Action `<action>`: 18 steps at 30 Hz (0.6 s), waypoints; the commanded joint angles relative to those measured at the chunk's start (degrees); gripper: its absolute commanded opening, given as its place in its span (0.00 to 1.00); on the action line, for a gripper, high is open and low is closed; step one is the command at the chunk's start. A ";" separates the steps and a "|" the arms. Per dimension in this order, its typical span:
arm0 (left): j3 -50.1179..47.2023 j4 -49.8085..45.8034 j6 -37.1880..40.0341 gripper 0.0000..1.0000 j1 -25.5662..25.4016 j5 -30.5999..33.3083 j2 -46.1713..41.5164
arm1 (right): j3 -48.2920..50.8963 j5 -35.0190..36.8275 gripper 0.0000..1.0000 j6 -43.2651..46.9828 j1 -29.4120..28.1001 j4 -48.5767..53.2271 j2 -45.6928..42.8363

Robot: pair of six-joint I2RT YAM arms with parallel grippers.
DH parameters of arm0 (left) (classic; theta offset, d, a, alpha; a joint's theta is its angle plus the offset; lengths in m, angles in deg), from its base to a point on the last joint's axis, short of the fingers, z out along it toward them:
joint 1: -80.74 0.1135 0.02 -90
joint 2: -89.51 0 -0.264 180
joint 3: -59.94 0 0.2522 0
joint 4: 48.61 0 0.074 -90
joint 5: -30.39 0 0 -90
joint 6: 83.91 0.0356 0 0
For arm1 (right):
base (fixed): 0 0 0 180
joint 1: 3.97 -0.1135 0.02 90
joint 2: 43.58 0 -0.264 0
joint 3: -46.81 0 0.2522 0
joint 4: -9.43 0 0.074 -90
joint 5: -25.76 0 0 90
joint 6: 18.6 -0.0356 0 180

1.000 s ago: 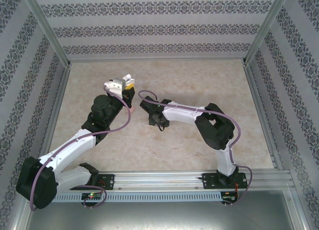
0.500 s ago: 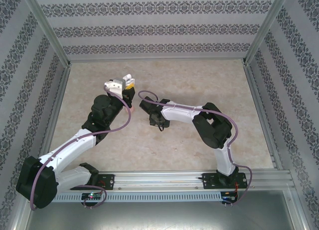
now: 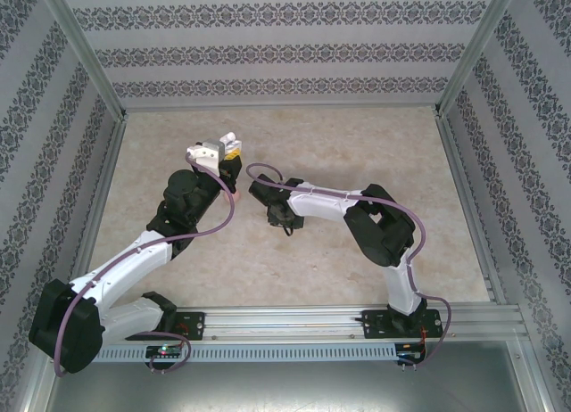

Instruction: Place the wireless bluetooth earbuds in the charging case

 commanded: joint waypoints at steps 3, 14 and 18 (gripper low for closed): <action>1.06 3.07 -0.66 0.00 0.71 -0.89 0.28 | 0.56 -0.32 0.32 -0.40 -1.30 -0.23 0.57; 1.12 2.63 -0.93 0.00 0.74 -0.99 -0.08 | 1.41 0.13 0.18 -0.05 -1.41 -1.73 -0.20; 1.11 2.51 -0.68 0.00 0.74 -1.02 -0.66 | 3.08 1.43 0.17 0.26 -1.32 -3.83 -2.55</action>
